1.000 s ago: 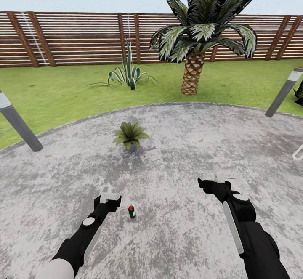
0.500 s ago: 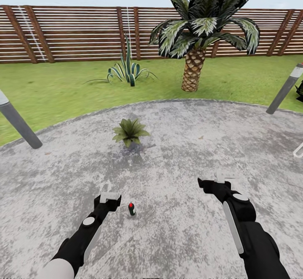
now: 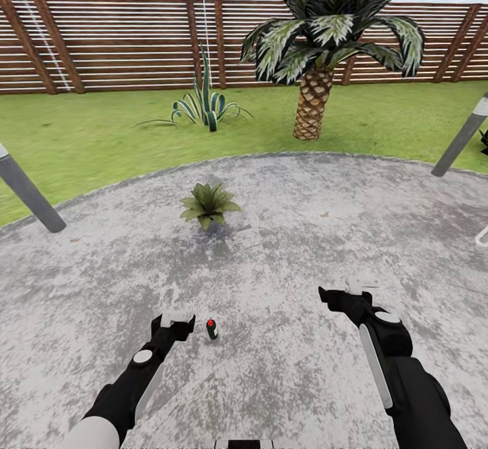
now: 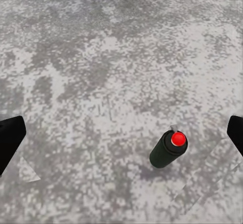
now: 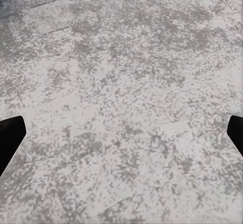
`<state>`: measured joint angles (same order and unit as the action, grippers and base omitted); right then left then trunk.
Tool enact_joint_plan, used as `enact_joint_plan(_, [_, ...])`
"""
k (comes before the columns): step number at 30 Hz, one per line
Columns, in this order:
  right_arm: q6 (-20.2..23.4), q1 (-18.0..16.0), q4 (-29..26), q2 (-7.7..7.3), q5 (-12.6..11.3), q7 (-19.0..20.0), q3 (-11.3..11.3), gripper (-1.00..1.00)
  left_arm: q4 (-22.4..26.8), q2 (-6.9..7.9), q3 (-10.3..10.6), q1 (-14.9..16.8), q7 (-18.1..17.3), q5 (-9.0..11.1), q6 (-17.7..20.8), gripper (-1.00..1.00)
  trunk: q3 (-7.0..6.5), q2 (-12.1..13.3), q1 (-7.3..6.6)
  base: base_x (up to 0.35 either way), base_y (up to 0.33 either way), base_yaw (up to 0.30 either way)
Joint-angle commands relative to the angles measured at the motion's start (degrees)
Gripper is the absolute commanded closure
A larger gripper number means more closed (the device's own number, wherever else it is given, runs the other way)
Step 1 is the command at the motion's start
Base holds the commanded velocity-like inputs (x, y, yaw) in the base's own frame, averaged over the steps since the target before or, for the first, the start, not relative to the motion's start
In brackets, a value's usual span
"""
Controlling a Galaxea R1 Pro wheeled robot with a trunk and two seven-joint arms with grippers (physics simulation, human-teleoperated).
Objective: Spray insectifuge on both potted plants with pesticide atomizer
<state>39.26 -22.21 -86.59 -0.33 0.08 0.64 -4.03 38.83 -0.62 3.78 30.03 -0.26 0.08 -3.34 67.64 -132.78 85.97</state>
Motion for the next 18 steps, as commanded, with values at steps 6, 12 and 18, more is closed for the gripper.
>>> enact_joint_plan(6, [0.3,0.0,-0.1,0.02,0.0,0.1,0.0,-1.00,-0.1,0.00,0.0,0.0,0.0,0.0,-0.2,-1.00,1.66,-2.4,1.31,0.000,0.000,-0.018])
enact_joint_plan(12, [0.3,0.0,-0.1,0.07,0.0,0.1,0.1,-1.00,-0.1,0.00,0.0,0.0,0.0,0.0,-0.2,-1.00,2.85,-4.8,2.63,0.000,0.000,-0.012])
enact_joint_plan(18, [0.3,0.0,-0.1,0.05,0.0,0.1,0.0,-1.00,-0.1,0.00,0.1,0.0,0.0,0.0,-0.2,-1.00,3.93,-7.3,3.95,0.000,0.000,-0.088])
